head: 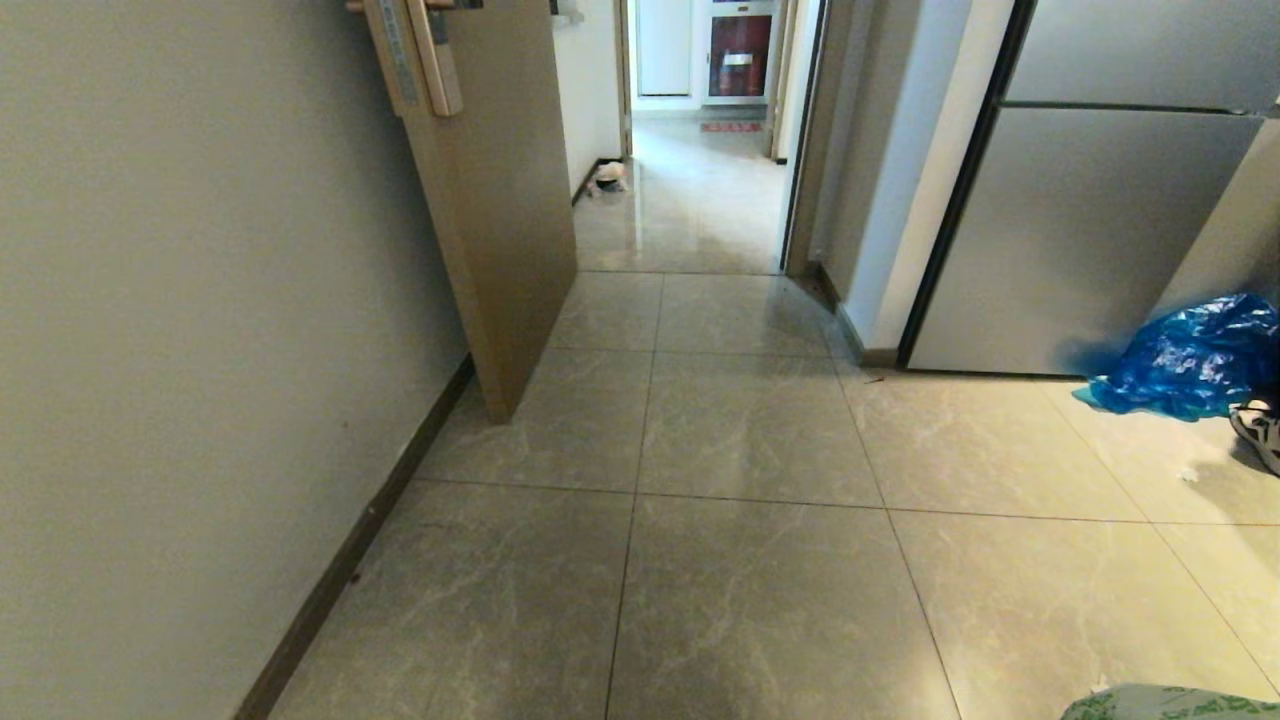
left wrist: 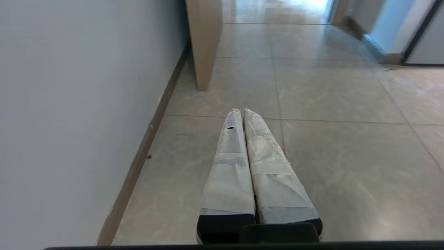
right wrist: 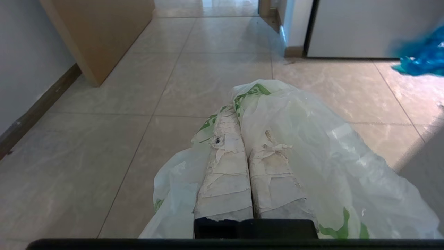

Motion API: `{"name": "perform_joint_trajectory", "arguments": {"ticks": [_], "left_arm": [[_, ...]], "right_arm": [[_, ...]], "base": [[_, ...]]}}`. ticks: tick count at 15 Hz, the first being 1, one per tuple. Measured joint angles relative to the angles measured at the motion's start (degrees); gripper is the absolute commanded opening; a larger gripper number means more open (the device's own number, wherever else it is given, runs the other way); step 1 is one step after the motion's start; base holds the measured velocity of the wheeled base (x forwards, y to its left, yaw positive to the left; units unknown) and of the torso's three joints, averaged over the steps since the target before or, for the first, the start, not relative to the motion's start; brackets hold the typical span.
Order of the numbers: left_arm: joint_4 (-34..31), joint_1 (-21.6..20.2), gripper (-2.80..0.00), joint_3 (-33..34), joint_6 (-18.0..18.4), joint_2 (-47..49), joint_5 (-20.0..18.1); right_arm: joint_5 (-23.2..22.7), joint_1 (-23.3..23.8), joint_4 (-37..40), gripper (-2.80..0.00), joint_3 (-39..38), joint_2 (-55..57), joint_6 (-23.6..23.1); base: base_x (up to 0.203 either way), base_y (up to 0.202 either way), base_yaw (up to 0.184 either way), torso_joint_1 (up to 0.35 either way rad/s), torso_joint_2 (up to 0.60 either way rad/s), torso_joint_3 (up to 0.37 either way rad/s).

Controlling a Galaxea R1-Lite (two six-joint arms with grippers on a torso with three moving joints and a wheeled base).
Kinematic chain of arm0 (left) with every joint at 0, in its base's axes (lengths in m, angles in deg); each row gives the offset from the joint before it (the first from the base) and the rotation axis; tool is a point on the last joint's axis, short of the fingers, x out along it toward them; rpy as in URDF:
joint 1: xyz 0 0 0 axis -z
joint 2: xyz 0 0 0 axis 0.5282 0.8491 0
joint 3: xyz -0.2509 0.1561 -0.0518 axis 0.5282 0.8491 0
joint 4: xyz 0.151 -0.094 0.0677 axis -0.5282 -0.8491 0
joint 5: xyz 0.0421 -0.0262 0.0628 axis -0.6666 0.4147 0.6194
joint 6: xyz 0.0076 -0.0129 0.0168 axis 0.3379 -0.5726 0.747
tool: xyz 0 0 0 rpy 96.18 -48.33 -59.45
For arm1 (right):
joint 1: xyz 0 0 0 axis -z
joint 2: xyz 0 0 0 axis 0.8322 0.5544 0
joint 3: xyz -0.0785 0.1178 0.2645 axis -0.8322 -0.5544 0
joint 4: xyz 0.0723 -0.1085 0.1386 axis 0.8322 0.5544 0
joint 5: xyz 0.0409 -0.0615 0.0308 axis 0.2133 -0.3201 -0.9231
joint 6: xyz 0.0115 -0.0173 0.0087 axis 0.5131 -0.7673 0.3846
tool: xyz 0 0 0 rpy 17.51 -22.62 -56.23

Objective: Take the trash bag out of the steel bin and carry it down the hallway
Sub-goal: Put the trash bag at the door

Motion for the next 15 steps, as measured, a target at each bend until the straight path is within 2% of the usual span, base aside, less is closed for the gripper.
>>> {"name": "perform_joint_trajectory", "arguments": {"ticks": [15], "left_arm": [[0.0,0.0,-2.80,0.0,0.0,0.0,0.0]], "right_arm": [[0.0,0.0,-0.1,-2.80,0.0,0.0,0.0]], "base": [[0.192,0.000,0.001,0.002,0.00,0.003]]}}
